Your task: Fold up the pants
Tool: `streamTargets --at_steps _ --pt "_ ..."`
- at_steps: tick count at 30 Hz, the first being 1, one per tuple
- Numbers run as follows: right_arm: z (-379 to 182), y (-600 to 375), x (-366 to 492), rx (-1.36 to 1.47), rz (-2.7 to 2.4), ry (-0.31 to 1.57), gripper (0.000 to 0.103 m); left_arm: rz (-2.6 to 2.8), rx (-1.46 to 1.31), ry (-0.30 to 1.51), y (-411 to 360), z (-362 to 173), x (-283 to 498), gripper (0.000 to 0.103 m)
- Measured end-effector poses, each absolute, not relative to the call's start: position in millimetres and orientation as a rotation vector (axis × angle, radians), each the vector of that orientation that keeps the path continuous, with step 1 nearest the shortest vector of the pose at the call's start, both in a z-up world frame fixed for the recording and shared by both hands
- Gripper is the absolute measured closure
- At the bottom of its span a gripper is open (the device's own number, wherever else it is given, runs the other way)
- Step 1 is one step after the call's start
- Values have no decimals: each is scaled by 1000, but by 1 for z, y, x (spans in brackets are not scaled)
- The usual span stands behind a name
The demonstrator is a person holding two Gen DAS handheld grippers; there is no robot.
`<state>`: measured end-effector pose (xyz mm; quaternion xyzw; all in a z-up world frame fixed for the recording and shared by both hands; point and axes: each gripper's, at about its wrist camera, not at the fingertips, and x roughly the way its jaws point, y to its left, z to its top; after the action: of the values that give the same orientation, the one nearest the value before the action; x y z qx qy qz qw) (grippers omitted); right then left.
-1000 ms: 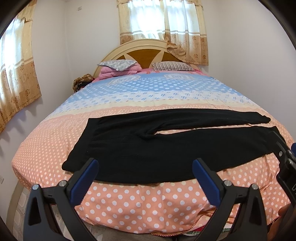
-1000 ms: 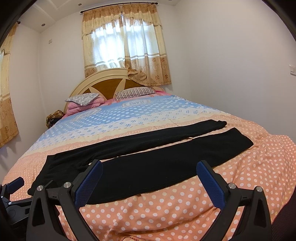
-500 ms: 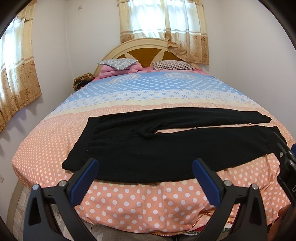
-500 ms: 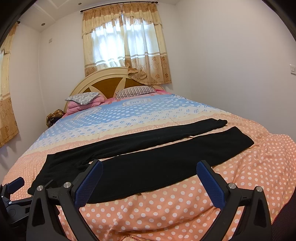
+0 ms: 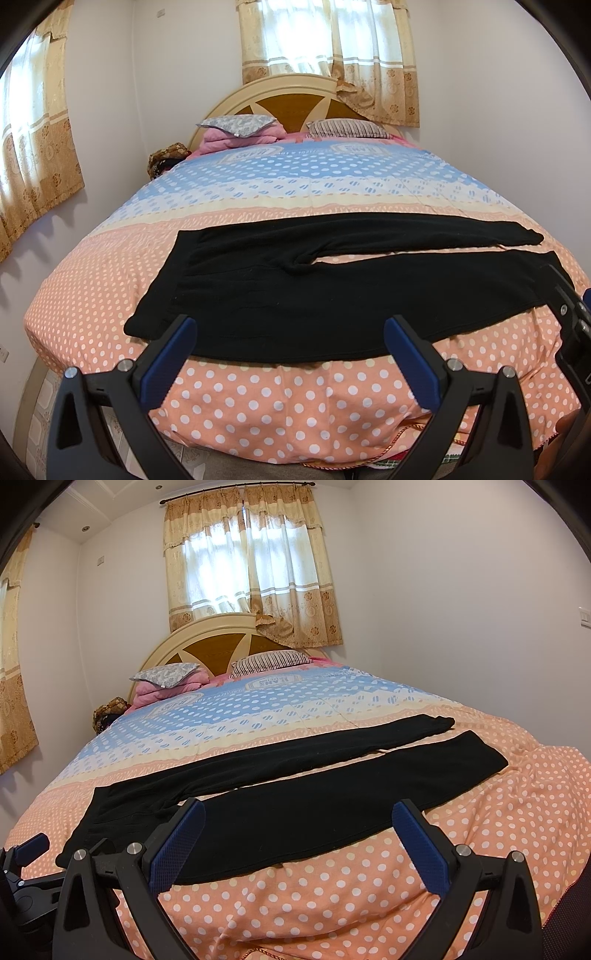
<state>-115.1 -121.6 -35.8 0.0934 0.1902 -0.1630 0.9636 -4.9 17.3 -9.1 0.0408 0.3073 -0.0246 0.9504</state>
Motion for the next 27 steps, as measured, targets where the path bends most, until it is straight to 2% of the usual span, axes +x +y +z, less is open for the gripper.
streamTargets --at_steps 12,19,27 --pt "-42 -120 -113 196 -324 402 1 -48 78 664 19 -14 3 0" --pt "-52 -130 -103 216 -317 434 1 -54 94 712 25 -35 22 0" --pt "-94 -142 -61 196 -259 577 1 22 75 827 92 -68 87 0"
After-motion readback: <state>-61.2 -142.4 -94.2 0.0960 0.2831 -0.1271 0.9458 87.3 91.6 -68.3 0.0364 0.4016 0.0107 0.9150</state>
